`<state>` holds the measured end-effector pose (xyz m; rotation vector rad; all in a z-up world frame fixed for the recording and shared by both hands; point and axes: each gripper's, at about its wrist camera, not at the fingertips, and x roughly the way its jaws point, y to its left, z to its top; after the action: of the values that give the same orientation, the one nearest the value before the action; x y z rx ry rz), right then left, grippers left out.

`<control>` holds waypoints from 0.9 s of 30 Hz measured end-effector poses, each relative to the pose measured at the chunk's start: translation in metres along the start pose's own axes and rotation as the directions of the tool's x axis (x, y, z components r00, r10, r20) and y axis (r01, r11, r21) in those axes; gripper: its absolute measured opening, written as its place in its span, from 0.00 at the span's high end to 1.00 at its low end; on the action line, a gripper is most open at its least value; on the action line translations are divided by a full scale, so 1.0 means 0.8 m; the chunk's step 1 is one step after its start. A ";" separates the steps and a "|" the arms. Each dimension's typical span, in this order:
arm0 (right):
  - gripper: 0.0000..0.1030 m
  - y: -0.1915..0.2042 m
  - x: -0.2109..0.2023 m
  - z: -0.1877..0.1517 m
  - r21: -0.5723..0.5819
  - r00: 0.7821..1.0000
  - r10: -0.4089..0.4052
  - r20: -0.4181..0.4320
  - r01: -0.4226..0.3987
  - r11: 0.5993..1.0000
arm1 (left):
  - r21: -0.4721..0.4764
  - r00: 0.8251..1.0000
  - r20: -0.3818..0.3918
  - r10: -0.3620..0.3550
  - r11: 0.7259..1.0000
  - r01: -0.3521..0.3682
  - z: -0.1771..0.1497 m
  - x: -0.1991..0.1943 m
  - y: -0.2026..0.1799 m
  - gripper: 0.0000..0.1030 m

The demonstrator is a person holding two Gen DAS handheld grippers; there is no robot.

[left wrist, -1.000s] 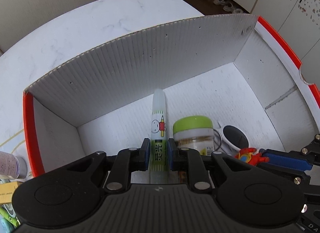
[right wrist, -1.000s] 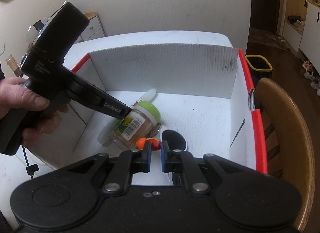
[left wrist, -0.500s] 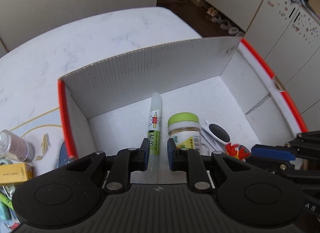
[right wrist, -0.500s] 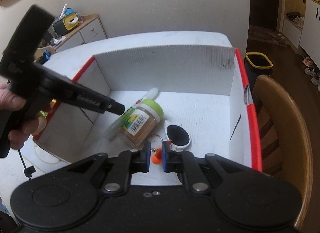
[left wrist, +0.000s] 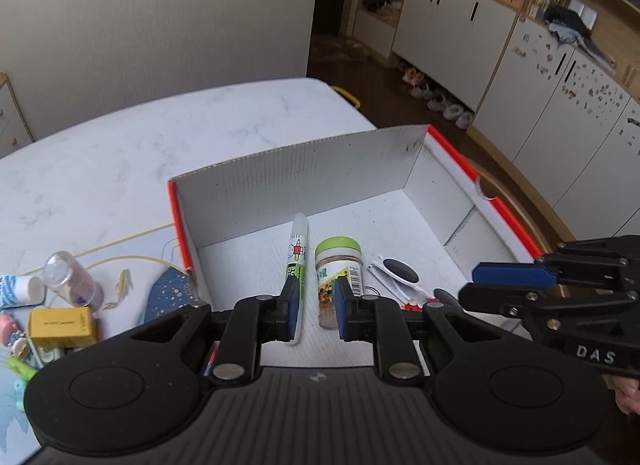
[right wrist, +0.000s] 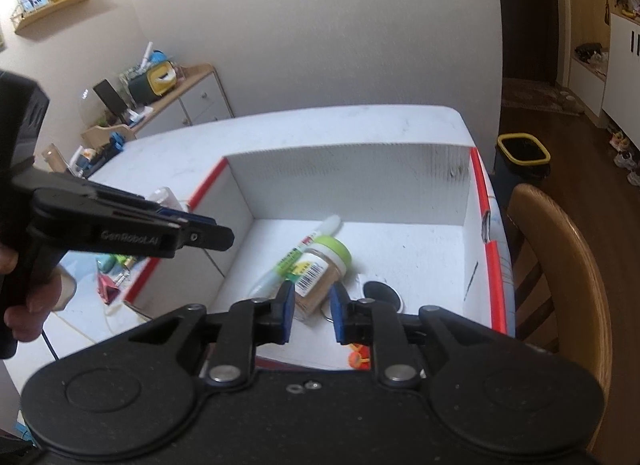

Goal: Organize rigid objects
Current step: 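Lower the glue stick with the left gripper while the right gripper drops the clip into the box, then withdraw both tools from the box toward the remaining items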

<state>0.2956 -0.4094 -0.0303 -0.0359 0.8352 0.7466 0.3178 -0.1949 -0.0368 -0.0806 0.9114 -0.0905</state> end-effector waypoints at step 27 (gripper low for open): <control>0.20 0.142 -0.044 -0.003 0.010 0.993 0.005 0.117 -0.006 1.000 | -0.094 0.985 0.171 0.038 0.995 -0.022 -0.104 -0.150 0.149 0.59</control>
<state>0.2091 -0.3456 0.0209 0.0191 0.7275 0.7424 0.1842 -0.0660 -0.0066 -0.1579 0.7430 -0.0131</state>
